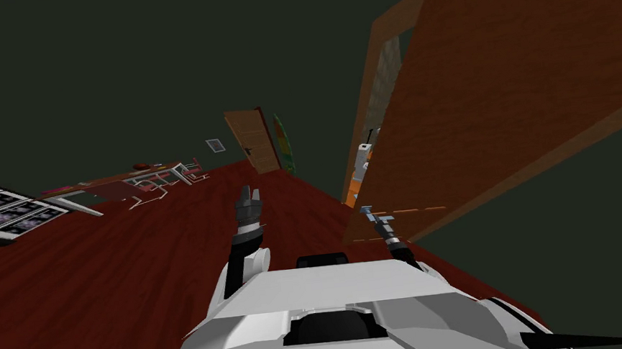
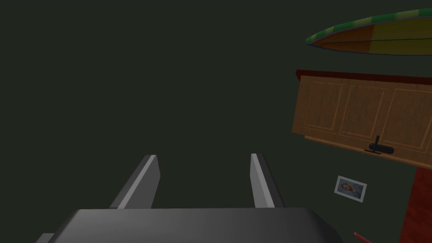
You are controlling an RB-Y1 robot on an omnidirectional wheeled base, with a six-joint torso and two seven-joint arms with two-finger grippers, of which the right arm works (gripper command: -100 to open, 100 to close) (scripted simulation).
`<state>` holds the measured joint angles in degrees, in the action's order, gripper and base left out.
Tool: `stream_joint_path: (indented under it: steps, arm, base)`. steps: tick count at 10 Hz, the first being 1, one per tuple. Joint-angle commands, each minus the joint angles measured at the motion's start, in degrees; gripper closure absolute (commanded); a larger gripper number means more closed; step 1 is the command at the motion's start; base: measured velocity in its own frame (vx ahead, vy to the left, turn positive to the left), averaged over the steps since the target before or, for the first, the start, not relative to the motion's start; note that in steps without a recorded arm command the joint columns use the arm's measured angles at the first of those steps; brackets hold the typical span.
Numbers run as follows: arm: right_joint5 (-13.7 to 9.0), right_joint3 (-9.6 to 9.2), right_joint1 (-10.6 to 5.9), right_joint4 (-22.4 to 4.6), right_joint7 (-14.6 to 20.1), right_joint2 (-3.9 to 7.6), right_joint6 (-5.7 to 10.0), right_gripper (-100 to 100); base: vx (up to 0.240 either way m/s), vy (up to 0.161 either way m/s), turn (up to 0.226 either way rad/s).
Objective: Pull the door open
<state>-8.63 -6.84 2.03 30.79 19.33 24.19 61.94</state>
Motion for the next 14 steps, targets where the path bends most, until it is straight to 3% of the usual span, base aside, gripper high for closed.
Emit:
stream_joint_path:
  steps: [1, 2, 8, 9, 10, 12, 14]
  arm:
    - [-0.1, -0.81, -1.07, 0.3, -0.6, -0.81, -1.68, 100]
    - [-0.1, -0.81, -1.07, 0.3, -0.6, -0.81, -1.68, 100]
    - [-1.5, -1.78, -5.74, 0.1, -2.6, -2.29, -6.06, 100]
    - [-1.5, -1.44, -6.05, -1.3, -2.5, -2.17, -5.12, 100]
    - [-1.3, -2.33, -5.02, -2.0, -1.2, -1.07, -3.14, 100]
    - [-1.3, -2.54, -4.71, -2.1, -0.9, -0.76, -2.64, 100]
    - [-1.2, -3.24, -3.69, -2.4, 0.2, 0.29, -0.92, 100]
  base:
    - [-0.185, -0.066, 0.101]
    - [-0.115, -0.042, 0.052]
    - [-0.177, -0.078, 0.081]
    - [-0.075, -0.044, 0.03]
    - [-0.144, -0.015, 0.244]
    - [-0.175, -0.032, 0.088]
    - [-0.11, -0.031, 0.104]
